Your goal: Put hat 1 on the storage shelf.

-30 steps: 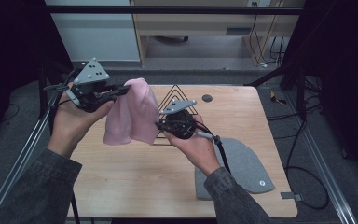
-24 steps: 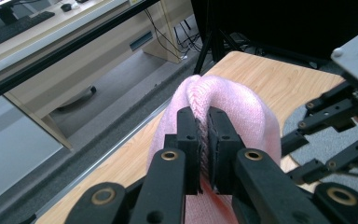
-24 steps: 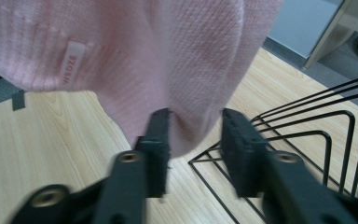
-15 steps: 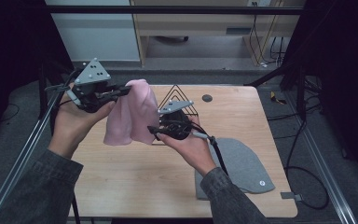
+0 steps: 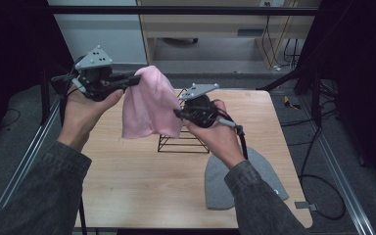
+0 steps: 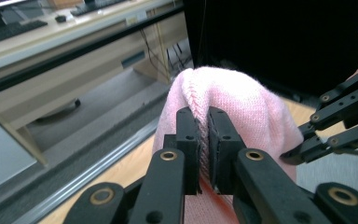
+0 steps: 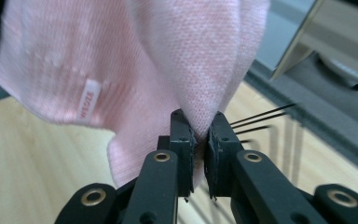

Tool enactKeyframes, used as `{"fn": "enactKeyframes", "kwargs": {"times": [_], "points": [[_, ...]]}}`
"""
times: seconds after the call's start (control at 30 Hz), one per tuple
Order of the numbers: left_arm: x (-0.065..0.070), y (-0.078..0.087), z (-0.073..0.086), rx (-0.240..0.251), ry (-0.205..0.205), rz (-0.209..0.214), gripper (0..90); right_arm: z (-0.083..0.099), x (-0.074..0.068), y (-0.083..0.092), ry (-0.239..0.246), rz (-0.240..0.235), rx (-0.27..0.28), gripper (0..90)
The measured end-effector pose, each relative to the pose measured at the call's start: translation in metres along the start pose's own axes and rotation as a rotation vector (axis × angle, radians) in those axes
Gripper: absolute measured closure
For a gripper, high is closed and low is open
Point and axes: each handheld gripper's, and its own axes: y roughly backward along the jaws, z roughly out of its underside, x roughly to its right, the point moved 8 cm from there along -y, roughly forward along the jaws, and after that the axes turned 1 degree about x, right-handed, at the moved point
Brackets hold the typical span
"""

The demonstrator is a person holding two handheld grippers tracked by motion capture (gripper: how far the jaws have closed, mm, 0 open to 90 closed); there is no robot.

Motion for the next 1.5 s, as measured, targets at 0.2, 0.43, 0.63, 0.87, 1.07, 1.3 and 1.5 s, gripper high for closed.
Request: {"fn": "enactKeyframes", "kwargs": {"times": [0.2, 0.43, 0.63, 0.87, 1.07, 1.3, 1.5], "points": [[-0.009, -0.019, -0.019, 0.037, -0.008, -0.009, 83.8, -0.021, 0.033, 0.02, 0.023, 0.066, 0.031, 82.9], [-0.014, -0.051, -0.028, 0.038, -0.045, -0.029, 83.6, -0.021, 0.064, 0.019, 0.052, 0.14, 0.023, 82.8], [-0.017, -0.071, -0.022, 0.044, -0.027, -0.014, 83.6, -0.013, 0.079, 0.012, 0.06, 0.17, 0.008, 82.7], [-0.016, -0.092, -0.012, 0.036, -0.004, -0.001, 83.5, 0.002, 0.092, 0.001, 0.039, 0.181, -0.007, 82.6], [-0.009, -0.101, -0.003, 0.018, -0.003, 0.016, 83.4, 0.02, 0.093, -0.001, 0.025, 0.169, -0.021, 82.7], [-0.001, -0.104, -0.002, 0.001, -0.012, 0.026, 83.4, 0.028, 0.095, 0.003, 0.016, 0.161, -0.026, 82.9], [0.007, -0.106, 0.005, -0.029, -0.051, 0.027, 83.4, 0.036, 0.094, 0.004, 0.016, 0.156, -0.034, 82.8]]}}
